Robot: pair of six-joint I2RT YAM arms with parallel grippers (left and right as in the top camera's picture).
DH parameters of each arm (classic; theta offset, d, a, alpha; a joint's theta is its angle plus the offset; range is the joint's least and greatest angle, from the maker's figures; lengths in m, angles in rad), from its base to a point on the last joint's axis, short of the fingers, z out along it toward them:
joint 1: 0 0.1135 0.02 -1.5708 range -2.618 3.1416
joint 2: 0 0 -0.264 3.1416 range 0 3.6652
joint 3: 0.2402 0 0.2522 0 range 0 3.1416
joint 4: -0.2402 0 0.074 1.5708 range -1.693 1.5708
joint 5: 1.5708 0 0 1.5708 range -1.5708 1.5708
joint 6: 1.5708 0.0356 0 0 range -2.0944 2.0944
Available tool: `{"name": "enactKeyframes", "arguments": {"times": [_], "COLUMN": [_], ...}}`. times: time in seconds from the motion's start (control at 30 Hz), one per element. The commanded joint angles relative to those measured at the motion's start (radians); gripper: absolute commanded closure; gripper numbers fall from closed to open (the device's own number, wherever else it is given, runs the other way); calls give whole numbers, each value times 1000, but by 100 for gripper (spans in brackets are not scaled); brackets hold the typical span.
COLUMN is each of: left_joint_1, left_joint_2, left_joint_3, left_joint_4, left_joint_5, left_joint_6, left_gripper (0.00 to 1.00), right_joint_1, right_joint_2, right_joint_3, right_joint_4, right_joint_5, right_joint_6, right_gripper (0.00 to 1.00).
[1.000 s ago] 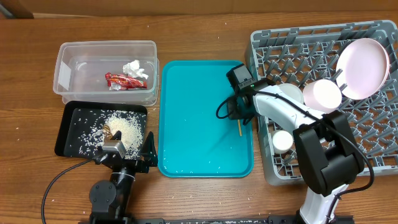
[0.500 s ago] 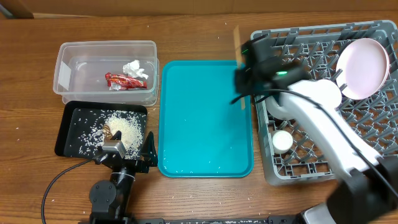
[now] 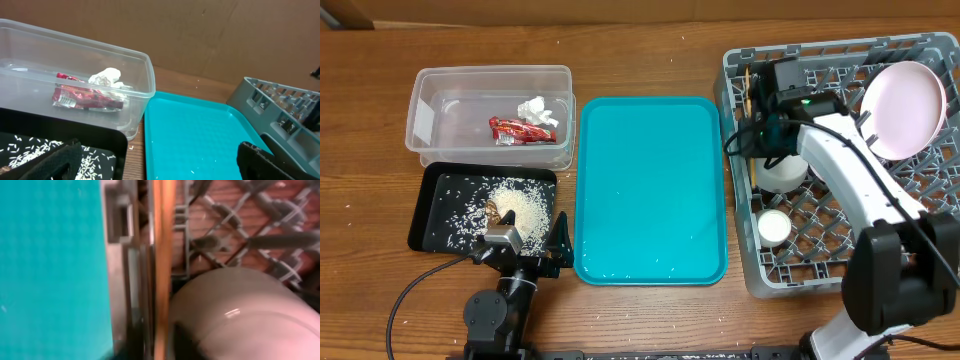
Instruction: Sort waste into correct bins and load items into the dishwasher
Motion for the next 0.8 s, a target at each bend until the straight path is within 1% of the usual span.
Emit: {"name": "enactKeyframes", "arguments": {"times": [0.0, 0.13, 0.23, 0.33, 0.37, 0.4, 0.43, 0.57, 0.67, 0.77], "left_joint_1": [7, 7, 7, 7, 7, 7, 7, 7, 7, 7], "left_joint_2": [-11, -11, -11, -11, -11, -11, -11, -11, -11, -11], "left_joint_3": [-7, -7, -7, -7, -7, -7, -7, -7, -7, -7], "left_joint_4": [3, 3, 3, 3, 3, 3, 3, 3, 3, 3], "left_joint_5": [11, 11, 11, 11, 11, 11, 11, 11, 11, 11], "left_joint_6": [-6, -6, -6, -6, -6, -6, -6, -6, -6, -6], "left_gripper": [0, 0, 0, 0, 0, 0, 0, 0, 0, 0], "right_joint_1": [6, 10, 26, 62, 78, 97, 118, 188, 219, 221], "right_joint_2": [-43, -130, -240, -377, -429, -483, -537, -705, -798, -888], "right_joint_3": [33, 85, 110, 111, 111, 111, 111, 110, 110, 110], "right_joint_4": [-13, -79, -130, -159, -171, -185, -197, -200, -200, -306], "right_joint_5": [-16, -71, -134, -148, -148, -148, -152, -226, -244, -213], "right_joint_6": [11, 25, 24, 24, 24, 25, 25, 47, 47, 26], "right_gripper": [59, 51, 48, 45, 42, 32, 0, 0, 0, 0]}}
